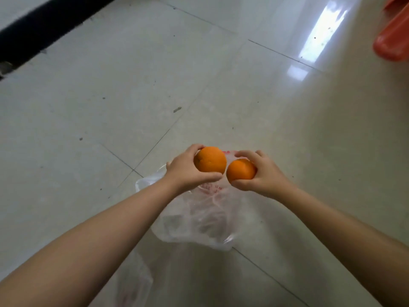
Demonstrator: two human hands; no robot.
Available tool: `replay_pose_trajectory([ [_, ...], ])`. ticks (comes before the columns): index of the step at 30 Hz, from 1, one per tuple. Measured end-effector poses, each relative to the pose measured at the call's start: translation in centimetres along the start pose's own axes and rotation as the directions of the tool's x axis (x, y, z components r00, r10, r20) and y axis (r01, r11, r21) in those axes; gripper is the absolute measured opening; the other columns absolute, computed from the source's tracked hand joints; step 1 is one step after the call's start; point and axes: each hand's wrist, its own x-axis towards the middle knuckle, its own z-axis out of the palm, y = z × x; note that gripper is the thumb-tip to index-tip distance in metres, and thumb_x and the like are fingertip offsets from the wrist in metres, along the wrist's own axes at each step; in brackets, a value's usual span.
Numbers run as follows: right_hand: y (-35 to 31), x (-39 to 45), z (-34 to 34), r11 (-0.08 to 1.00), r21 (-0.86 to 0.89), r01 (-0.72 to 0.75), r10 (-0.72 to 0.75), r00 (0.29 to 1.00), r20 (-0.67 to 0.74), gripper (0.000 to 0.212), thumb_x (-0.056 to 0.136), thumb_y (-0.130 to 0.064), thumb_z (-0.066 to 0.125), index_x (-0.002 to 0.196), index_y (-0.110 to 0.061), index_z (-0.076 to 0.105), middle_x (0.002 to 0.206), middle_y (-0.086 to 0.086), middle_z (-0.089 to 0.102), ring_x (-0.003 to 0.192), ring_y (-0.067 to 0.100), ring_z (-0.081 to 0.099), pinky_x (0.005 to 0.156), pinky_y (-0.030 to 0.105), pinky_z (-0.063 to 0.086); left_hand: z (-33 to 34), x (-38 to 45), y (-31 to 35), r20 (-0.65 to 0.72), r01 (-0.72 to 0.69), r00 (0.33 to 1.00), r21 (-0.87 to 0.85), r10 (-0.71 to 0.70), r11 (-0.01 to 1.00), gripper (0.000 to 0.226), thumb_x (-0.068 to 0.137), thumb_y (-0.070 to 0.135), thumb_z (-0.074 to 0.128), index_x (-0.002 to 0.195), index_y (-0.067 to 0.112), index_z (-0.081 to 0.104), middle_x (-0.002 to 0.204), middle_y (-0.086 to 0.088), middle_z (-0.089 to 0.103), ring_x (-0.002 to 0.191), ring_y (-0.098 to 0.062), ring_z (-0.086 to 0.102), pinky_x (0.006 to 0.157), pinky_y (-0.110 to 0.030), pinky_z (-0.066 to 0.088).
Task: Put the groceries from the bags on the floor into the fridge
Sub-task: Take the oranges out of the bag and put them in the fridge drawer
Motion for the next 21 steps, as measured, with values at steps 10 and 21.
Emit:
replay_pose_trajectory([
  [10, 2.7, -3.6, -2.3, 0.154, 0.965, -0.213, 0.154, 0.970, 0.189, 0.106, 0.019, -0.037, 0.092, 0.112, -0.017, 0.044, 0.106, 0.013, 0.058, 0.069, 0.026, 0.074, 0.045, 0.030, 0.056, -1.1, -1.2, 0.0, 0.118, 0.254, 0.967, -0.399, -0.225, 0.881, 0.066, 0.080, 0.026, 0.072, 0.136, 0.015, 0.040, 0.124, -0.008, 0.048, 0.106, -0.021, 0.047, 0.088, -0.029, 0.041],
  [21, -2.4, -4.7, -6.1, 0.093, 0.959, -0.267, 0.011, 0.964, 0.267, 0.058, 0.029, -0.002, 0.076, 0.082, -0.019, 0.063, 0.095, 0.011, 0.059, 0.074, 0.029, 0.069, 0.059, 0.041, 0.060, -1.9, -6.4, 8.0, -0.066, 0.081, 0.995, 0.180, -0.070, 0.980, 0.080, 0.067, 0.045, 0.076, 0.134, 0.026, 0.038, 0.106, 0.007, 0.042, 0.105, -0.019, 0.048, 0.108, -0.042, 0.030],
])
